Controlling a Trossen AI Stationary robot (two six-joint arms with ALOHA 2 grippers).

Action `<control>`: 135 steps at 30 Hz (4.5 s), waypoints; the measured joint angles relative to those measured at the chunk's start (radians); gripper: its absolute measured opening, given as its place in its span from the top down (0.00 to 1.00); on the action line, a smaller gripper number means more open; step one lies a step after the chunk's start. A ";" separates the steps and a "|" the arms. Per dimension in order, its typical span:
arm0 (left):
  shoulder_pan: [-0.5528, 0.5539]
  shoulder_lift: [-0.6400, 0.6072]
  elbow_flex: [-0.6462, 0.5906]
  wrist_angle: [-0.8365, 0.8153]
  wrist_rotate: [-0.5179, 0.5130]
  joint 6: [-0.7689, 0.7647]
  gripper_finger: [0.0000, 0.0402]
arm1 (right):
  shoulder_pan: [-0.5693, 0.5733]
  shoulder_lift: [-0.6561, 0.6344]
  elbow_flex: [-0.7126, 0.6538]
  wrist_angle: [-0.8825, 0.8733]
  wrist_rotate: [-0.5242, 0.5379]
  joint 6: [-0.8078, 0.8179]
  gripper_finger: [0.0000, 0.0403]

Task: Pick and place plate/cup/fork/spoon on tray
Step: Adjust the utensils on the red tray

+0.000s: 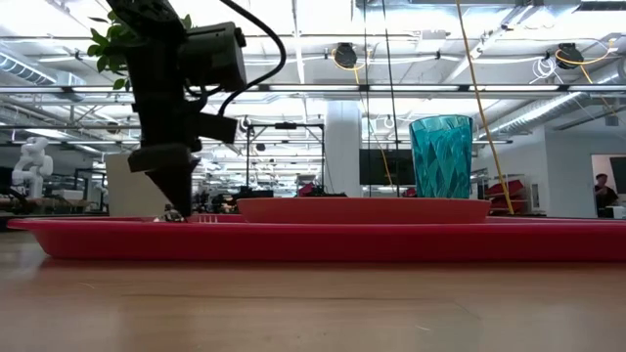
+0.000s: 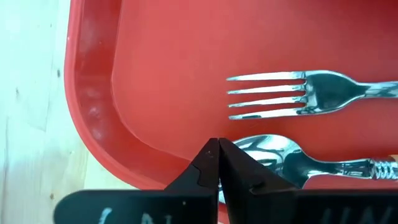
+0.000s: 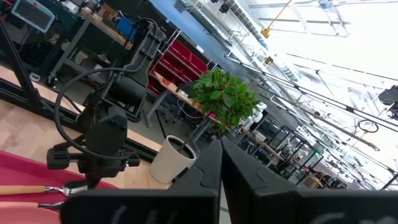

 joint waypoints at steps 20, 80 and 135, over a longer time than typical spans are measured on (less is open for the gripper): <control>0.002 0.008 -0.003 0.067 0.002 0.027 0.99 | 0.000 0.000 0.000 0.000 0.000 0.000 1.00; -0.341 0.166 0.118 0.384 0.202 -0.209 0.98 | 0.000 0.000 0.000 0.006 -0.003 0.003 1.00; -0.345 0.112 0.126 -0.030 0.106 -0.429 0.99 | 0.000 0.000 0.000 0.004 -0.003 0.012 1.00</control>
